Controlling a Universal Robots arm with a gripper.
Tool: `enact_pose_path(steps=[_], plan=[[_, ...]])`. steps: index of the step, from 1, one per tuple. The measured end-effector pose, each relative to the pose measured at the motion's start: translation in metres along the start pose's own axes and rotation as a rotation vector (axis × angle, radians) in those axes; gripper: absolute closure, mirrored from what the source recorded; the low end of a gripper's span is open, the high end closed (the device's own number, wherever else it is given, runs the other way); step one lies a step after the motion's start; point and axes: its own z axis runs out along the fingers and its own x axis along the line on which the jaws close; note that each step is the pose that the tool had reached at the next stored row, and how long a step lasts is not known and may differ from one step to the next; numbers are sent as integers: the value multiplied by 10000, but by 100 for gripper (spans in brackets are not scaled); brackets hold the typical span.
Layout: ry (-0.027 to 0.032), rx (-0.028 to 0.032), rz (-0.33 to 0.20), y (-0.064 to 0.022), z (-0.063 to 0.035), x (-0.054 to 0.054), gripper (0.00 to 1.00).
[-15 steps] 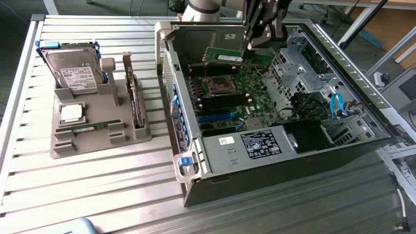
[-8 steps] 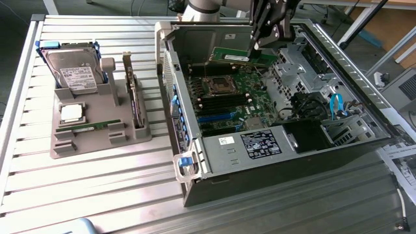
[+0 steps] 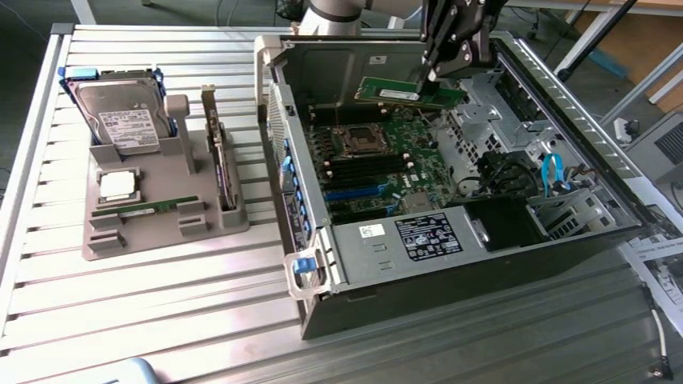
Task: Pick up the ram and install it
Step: 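Pick up the ram and move it above insertion slot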
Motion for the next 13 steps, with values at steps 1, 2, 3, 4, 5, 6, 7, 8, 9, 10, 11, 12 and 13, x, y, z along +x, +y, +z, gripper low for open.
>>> enact_pose_path(steps=[1,2,3,4,5,6,7,8,9,10,11,12,13], plan=[[0,0,1,-13,0,-1,87],[0,0,2,-26,0,-2,87],[0,0,1,-42,1,-4,87],[1,0,0,-57,1,-5,87],[1,0,1,-71,1,-6,87],[0,0,1,-83,2,-7,87],[1,0,1,-100,2,-9,87],[0,0,1,-115,2,-10,87],[0,0,1,-135,3,-12,87],[1,0,1,-156,3,-14,87],[1,0,1,-196,4,-17,87],[0,0,1,-220,4,-19,87],[1,0,0,-242,4,-21,87]])
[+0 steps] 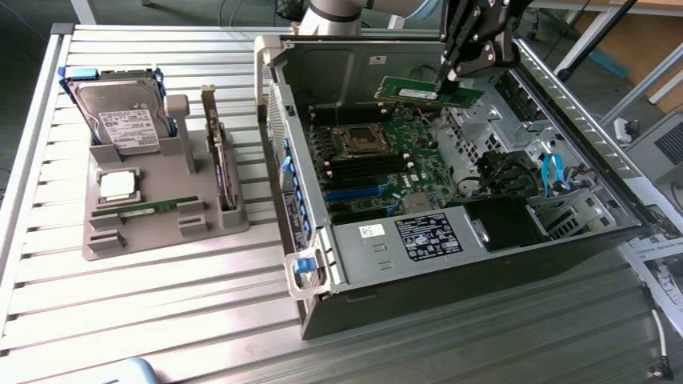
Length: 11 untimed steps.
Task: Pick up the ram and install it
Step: 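Pick up the ram and move it above insertion slot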
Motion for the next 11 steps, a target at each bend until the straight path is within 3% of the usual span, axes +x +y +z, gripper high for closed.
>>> enact_pose_path(steps=[6,11], plan=[[2,0,0,-168,5,-47,87],[8,1,0,-282,13,-153,87]])
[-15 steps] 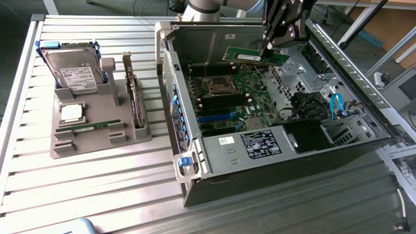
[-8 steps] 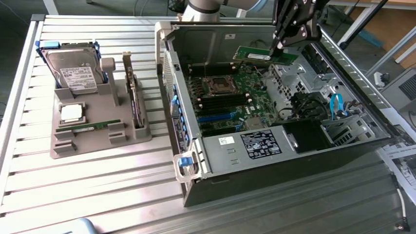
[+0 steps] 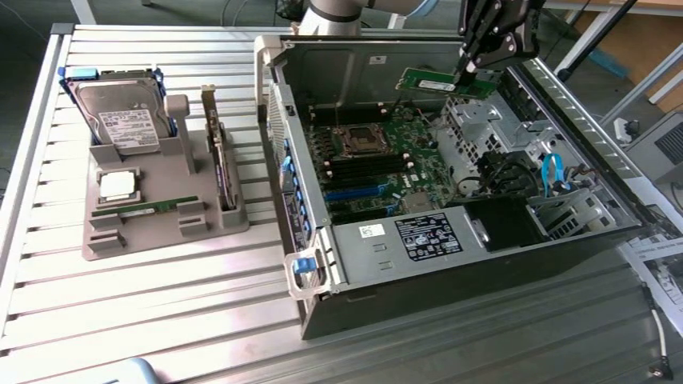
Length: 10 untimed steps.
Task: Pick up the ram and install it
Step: 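Pick up the ram and move it above insertion slot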
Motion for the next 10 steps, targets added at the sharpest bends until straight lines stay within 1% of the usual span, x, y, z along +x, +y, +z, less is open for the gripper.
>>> enact_pose_path(steps=[4,10], plan=[[9,0,0,-43,6,-97,87],[32,2,0,-85,17,-289,87]])
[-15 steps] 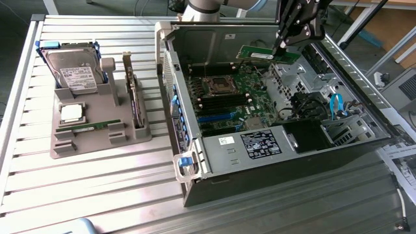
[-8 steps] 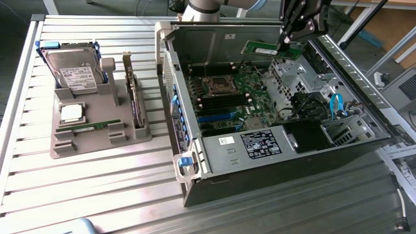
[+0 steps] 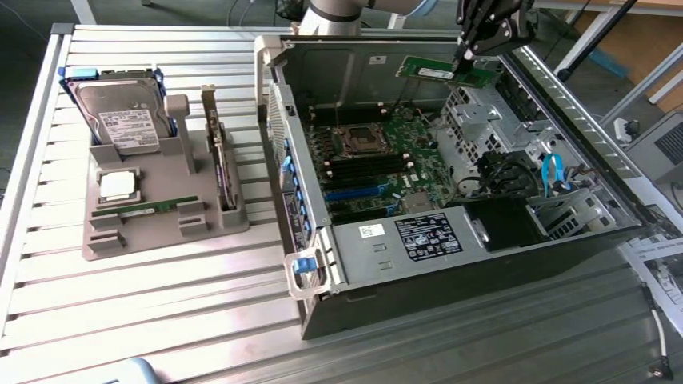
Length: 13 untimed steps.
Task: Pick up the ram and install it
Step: 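Pick up the ram and move it above insertion slot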
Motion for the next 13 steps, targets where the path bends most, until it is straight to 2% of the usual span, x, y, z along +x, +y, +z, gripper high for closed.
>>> enact_pose_path(steps=[8,13], plan=[[16,2,0,-65,11,-196,87],[16,1,1,-83,13,-221,87]])
